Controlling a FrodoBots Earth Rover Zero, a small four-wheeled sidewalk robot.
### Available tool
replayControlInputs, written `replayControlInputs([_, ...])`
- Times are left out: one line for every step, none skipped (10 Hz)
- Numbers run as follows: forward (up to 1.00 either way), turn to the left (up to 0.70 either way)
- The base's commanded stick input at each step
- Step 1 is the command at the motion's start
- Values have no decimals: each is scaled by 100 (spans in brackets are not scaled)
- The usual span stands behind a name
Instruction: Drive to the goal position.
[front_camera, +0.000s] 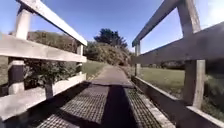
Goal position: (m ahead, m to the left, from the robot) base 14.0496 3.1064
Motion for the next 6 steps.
replayControlInputs([50,0])
replayControlInputs([50,0])
replayControlInputs([50,-3])
replayControlInputs([50,-19])
replayControlInputs([50,-50])
replayControlInputs([50,-27])
